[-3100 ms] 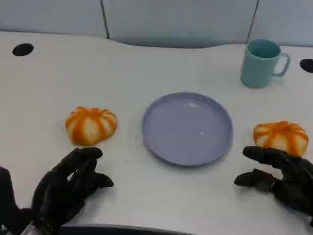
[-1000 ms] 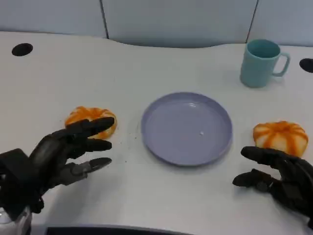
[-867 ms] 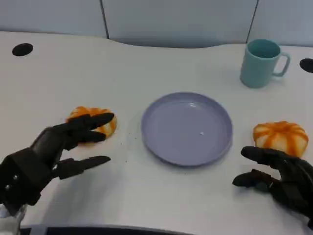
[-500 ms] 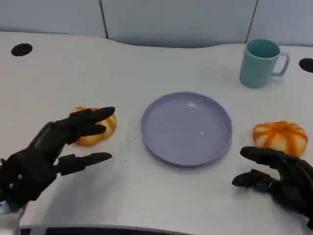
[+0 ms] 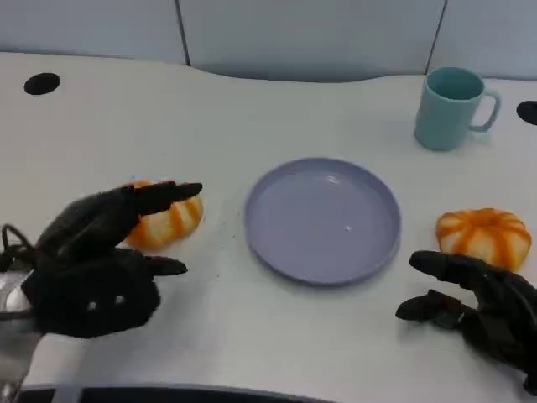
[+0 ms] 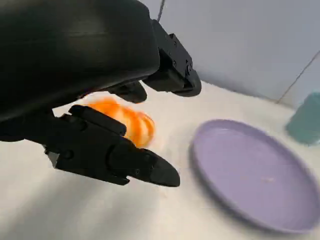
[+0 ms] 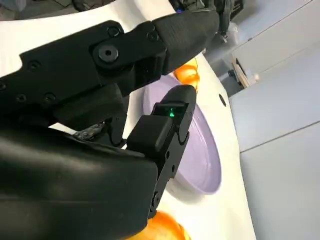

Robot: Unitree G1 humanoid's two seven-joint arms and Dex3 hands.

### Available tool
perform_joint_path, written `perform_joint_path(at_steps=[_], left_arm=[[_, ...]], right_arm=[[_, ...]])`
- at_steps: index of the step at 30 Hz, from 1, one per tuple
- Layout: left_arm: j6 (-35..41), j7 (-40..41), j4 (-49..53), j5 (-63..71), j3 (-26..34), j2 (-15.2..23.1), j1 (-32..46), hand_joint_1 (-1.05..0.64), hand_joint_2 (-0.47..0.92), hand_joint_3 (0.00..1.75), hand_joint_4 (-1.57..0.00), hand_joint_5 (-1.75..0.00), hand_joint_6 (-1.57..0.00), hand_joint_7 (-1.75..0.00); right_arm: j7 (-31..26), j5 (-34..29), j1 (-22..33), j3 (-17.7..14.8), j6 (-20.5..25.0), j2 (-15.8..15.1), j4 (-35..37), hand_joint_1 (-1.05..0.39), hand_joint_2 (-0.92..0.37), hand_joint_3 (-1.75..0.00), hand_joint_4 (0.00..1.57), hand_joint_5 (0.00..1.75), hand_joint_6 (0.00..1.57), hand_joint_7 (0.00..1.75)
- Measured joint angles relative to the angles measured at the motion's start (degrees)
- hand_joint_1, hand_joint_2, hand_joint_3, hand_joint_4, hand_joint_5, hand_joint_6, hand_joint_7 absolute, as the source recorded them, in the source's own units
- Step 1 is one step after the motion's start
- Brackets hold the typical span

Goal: Grasp the bread from the table and place it into the plate.

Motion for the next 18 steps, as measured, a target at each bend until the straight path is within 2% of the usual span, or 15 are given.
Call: perform_joint_path(at_steps=[4,12,18], left_arm=[[2.5,2.7,-1.7,4.6,-2.2,1.6,-4.8,-0.63,0.84,0.00,0.00,-0.34,-0.28,0.00],[4.9,3.4,-0.9,8.5,-6.5,2.5,-5.4,-0.67,0.87,0.01,0.00,-0.30,-0.25,0.00],[8.5,2.4,2.5,10.3,-9.3,3.1,-9.3,-0.69,0.88,0.01,-0.02,-0.28,-0.25,-0.01]], right_arm=[[0.3,0.2,0.0,0.0,0.0,0.1,0.0,-0.37,-0.92,-0.07,0.77,0.87,1.04,0.00],[0.2,0.6,0.0,0.1,0.1,0.1,0.0,-0.37,-0.92,-0.05,0.76,0.86,1.03,0.00],[0.6,0.8,0.0,0.0,-0.2,0.1,0.3,-0.38,-0.92,-0.06,0.76,0.85,1.03,0.01]])
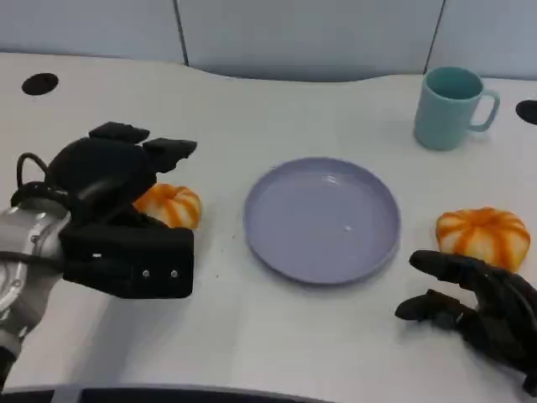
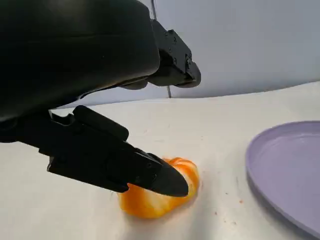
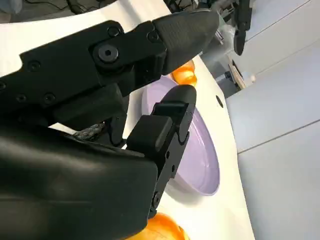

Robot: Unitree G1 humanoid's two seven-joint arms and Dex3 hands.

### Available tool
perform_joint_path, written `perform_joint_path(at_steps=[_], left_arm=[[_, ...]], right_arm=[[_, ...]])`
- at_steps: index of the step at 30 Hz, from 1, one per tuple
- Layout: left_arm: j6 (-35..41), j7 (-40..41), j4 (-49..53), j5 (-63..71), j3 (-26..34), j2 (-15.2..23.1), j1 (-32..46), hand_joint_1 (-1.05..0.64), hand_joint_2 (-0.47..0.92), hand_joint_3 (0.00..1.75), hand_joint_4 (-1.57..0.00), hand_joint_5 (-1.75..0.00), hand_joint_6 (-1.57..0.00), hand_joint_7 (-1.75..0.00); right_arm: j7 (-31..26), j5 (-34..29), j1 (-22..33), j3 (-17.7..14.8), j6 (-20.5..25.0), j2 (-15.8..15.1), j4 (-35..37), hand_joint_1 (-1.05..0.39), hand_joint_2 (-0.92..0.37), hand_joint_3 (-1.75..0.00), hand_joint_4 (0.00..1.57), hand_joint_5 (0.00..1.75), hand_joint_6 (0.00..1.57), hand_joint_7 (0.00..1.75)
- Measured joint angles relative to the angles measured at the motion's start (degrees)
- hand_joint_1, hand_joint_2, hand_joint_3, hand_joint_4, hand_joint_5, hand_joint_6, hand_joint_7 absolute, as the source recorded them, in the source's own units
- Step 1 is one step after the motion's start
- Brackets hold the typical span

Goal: Grasp the bread from the table and place it into the plate.

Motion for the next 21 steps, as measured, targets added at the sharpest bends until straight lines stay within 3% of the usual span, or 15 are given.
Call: perform_joint_path(at_steps=[13,21], left_arm=[[6.5,-6.1,17.1,-1.0,-5.8,-3.0,-11.3,-0.60,0.84,0.00,-0.03,-0.27,-0.25,0.00],[8.7,-6.8,27.6,-2.3,-8.1,-5.4,-16.4,-0.58,0.81,0.00,-0.12,-0.23,-0.30,-0.02]], right_arm=[[-0.5,0.0,0.1,0.2,0.3,0.0,-0.6,-0.37,-0.92,-0.06,0.75,0.86,1.04,0.01],[-0.5,0.0,0.2,0.4,0.3,0.0,-0.9,-0.36,-0.92,-0.08,0.74,0.88,1.03,0.00]])
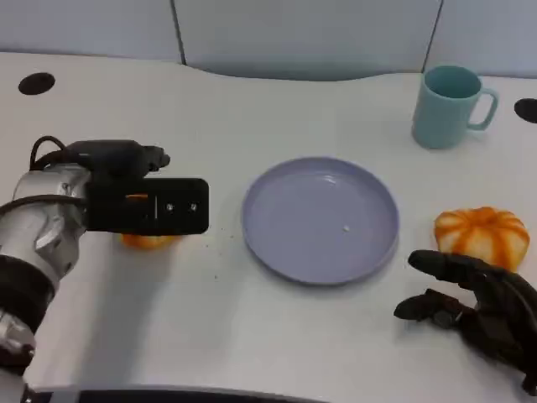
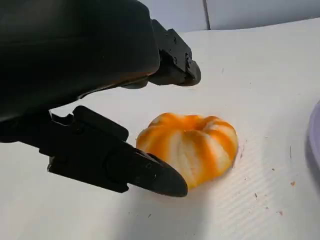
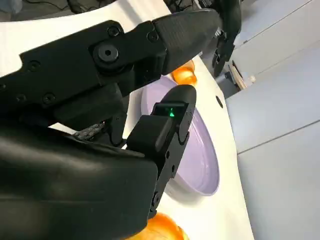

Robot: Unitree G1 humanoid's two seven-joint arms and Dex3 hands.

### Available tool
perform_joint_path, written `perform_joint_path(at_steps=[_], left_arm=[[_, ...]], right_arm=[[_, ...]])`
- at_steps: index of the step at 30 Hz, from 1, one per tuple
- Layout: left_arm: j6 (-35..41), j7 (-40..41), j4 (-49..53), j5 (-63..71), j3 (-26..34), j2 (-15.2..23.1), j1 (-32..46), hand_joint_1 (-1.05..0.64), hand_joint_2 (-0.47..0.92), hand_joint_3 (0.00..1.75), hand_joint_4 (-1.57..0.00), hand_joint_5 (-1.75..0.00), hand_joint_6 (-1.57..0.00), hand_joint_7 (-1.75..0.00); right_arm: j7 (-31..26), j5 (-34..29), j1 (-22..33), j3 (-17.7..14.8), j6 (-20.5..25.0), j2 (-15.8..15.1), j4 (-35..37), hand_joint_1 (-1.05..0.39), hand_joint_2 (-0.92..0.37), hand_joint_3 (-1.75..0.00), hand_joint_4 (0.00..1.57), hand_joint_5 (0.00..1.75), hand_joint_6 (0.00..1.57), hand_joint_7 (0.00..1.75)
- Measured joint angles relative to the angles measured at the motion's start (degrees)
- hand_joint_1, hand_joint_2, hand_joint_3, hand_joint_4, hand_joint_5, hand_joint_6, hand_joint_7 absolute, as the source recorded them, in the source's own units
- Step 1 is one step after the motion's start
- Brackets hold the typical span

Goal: Grasp the bread from the table and place it into the plate.

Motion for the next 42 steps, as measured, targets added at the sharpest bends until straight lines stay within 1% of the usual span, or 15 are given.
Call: perform_joint_path(at_steps=[5,6,7,9,12,15,23,31,39,42], left_arm=[[0.3,3.7,11.6,-0.3,-1.5,-3.3,-4.0,-0.58,0.80,0.00,-0.14,-0.22,-0.32,-0.02],[0.1,4.3,13.1,-0.4,-1.8,-3.7,-4.2,-0.58,0.79,0.00,-0.14,-0.22,-0.33,-0.01],[0.0,4.7,14.2,-0.4,-2.0,-4.0,-4.4,-0.59,0.79,0.00,-0.15,-0.21,-0.33,-0.01],[-0.3,6.1,17.3,-0.4,-2.5,-5.0,-5.3,-0.60,0.79,0.00,-0.15,-0.21,-0.33,-0.01],[-0.7,8.0,20.9,-0.4,-3.1,-6.0,-6.8,-0.61,0.80,0.00,-0.14,-0.20,-0.32,0.00],[-0.4,8.6,23.9,-0.4,-3.9,-7.4,-8.2,-0.58,0.79,0.00,-0.14,-0.18,-0.33,-0.01],[0.5,9.8,27.4,-0.5,-4.9,-9.8,-8.7,-0.57,0.80,0.00,-0.13,-0.17,-0.32,0.00],[0.7,12.8,28.4,-0.3,-6.4,-10.9,-8.7,-0.50,0.78,0.00,-0.17,-0.18,-0.33,0.00],[0.3,15.5,29.3,-0.1,-7.5,-12.1,-8.7,-0.44,0.78,0.00,-0.20,-0.17,-0.33,0.00],[0.4,16.3,29.6,0.3,-8.4,-12.3,-8.7,-0.43,0.78,0.00,-0.22,-0.17,-0.34,-0.01]], right_arm=[[0.1,0.1,0.0,-0.2,-0.1,0.0,0.2,-0.35,-0.92,-0.07,0.73,0.88,1.03,0.00],[0.1,0.1,0.0,-0.2,-0.1,0.0,0.3,-0.36,-0.92,-0.07,0.71,0.90,1.03,0.00],[0.1,0.1,0.0,-0.2,-0.1,0.0,0.3,-0.38,-0.92,-0.07,0.66,0.97,1.01,0.00],[1.2,0.5,0.0,-0.5,-0.1,-0.1,0.6,-0.39,-0.92,-0.07,0.62,1.03,1.00,0.00],[2.9,1.2,-0.2,-0.7,-0.1,-0.1,1.5,-0.41,-0.92,-0.07,0.60,1.06,0.98,0.00],[3.7,1.2,-0.6,-0.8,-0.7,-0.2,2.6,-0.42,-0.92,-0.08,0.59,1.06,0.97,0.00],[4.1,1.3,-0.6,-0.9,-1.0,-0.2,2.9,-0.41,-0.92,-0.07,0.58,1.10,0.97,0.00],[3.7,1.1,-0.3,-0.7,-1.2,-0.3,2.3,-0.43,-0.92,-0.09,0.56,1.11,0.97,0.01],[3.7,1.2,0.3,-0.6,-1.0,-0.3,1.4,-0.41,-0.92,-0.10,0.56,1.12,0.97,0.00],[3.8,1.3,0.4,-0.6,-1.0,-0.2,1.2,-0.43,-0.92,-0.09,0.55,1.12,0.96,0.00]])
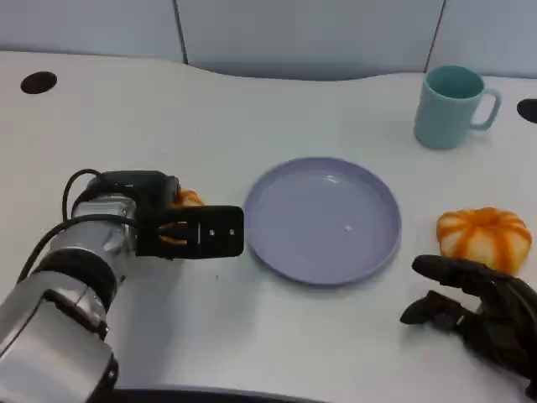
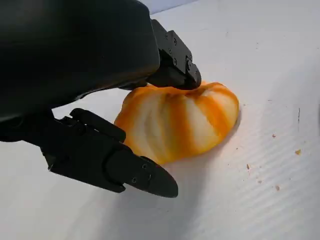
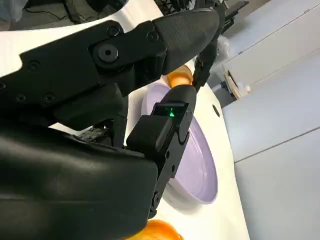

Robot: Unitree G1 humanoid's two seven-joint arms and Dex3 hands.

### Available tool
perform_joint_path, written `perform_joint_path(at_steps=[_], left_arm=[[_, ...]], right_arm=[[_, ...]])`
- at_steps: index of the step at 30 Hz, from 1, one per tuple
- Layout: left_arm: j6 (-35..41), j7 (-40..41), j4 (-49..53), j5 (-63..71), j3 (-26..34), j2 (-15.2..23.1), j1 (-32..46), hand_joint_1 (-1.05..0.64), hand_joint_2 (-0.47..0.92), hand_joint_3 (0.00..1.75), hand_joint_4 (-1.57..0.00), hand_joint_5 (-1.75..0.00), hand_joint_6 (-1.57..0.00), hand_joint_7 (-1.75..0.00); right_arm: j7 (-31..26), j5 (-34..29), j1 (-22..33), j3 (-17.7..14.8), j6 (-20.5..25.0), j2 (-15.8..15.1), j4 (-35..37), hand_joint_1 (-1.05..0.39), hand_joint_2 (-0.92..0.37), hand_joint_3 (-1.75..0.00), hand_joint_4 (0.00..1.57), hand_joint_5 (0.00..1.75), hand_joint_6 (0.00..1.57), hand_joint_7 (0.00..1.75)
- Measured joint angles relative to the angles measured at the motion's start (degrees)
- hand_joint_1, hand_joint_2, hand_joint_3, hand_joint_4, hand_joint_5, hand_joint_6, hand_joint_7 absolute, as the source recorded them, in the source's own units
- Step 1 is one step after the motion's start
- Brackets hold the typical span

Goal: Grasp the bread from the table and place it into the plate.

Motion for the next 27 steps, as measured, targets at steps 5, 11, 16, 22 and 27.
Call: perform_joint_path(at_steps=[5,11,16,22,27], left_arm=[[0.7,1.7,0.4,0.6,-1.4,-0.3,0.1,-0.42,0.79,0.00,-0.27,-0.17,-0.37,-0.02],[1.9,2.9,0.8,-0.2,-1.0,-1.3,0.5,-0.30,0.82,0.01,-0.39,-0.18,-0.46,-0.04],[0.9,5.8,0.8,-0.2,-1.0,-1.2,1.0,-0.20,0.92,0.05,-0.74,-0.55,-0.79,-0.04],[-0.1,6.3,0.8,-0.1,-1.2,-0.9,1.1,-0.23,0.92,0.08,-0.74,-0.78,-0.96,-0.05],[-0.6,6.3,0.8,-0.4,-1.0,-0.6,1.1,-0.33,0.92,0.06,-0.78,-0.76,-1.04,-0.06]], right_arm=[[-0.1,-0.1,0.5,0.1,0.2,0.0,-0.9,-0.43,-0.92,-0.07,0.56,1.12,0.97,0.00],[-0.1,0.0,0.8,0.0,0.8,0.0,-1.3,-0.43,-0.92,-0.07,0.56,1.11,0.96,0.00],[-0.1,0.0,1.1,0.1,1.1,0.0,-1.9,-0.41,-0.92,-0.10,0.55,1.12,0.96,0.00],[-0.2,0.0,1.4,0.1,2.0,0.0,-2.6,-0.42,-0.92,-0.09,0.54,1.12,0.96,0.00],[-0.2,0.0,1.6,0.0,2.0,0.0,-2.9,-0.42,-0.92,-0.08,0.55,1.12,0.96,0.00]])
